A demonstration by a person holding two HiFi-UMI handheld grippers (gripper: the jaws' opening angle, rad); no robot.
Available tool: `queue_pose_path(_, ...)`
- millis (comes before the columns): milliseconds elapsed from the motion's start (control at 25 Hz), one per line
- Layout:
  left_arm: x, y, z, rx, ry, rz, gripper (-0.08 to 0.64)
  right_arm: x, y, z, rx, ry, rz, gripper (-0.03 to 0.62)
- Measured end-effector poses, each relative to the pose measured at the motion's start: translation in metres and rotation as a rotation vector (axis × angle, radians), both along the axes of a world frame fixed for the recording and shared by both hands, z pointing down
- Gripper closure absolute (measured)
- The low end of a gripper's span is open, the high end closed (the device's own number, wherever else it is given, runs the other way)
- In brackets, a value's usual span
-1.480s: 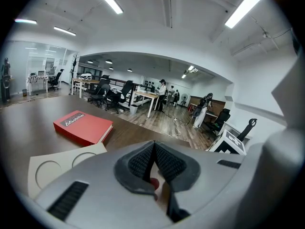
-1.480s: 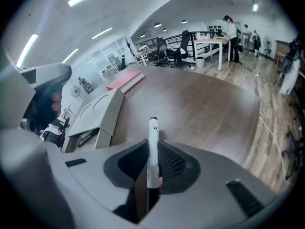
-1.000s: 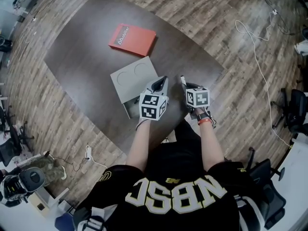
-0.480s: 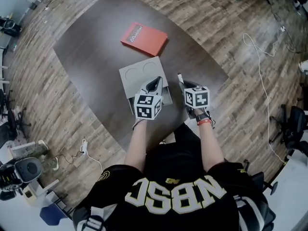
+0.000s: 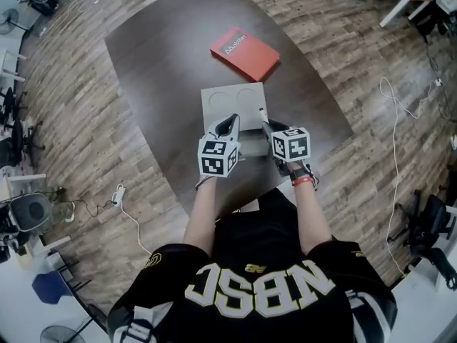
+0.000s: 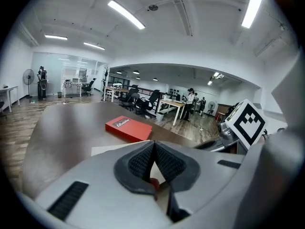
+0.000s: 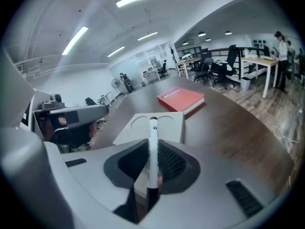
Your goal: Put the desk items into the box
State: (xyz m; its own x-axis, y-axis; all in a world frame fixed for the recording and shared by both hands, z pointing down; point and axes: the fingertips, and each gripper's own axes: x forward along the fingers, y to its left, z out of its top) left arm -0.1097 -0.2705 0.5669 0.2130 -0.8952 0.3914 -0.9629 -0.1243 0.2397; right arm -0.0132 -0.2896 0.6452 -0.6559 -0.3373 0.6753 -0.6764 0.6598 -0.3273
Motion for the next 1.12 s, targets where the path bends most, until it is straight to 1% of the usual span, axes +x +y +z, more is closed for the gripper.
queue_pose_path(360, -0.051, 0.030, 0.008, -0.021, 0.007, -0.144, 0.548, -0.070, 0.029, 0.000, -0.001, -0.007, -0.264, 0.515)
queue_pose_path(600, -0.078, 0.049, 0.016, -0.043, 0.014, -0.224, 0.548, -0.101, 0.061, 0.019, -0.018, 0.013, -0.456, 0.515)
queue_pose_path(880, -0.099, 0.070, 0.023, -0.060, 0.022, -0.293, 0.548, -0.119, 0.090, 0.040, -0.007, 0.073, -0.629, 0.515)
queue_pose_path(1120, -0.110, 0.080, 0.027, -0.069, 0.032, -0.333, 0.548, -0.119, 0.109, 0.068, 0.019, 0.177, -0.795, 0.515)
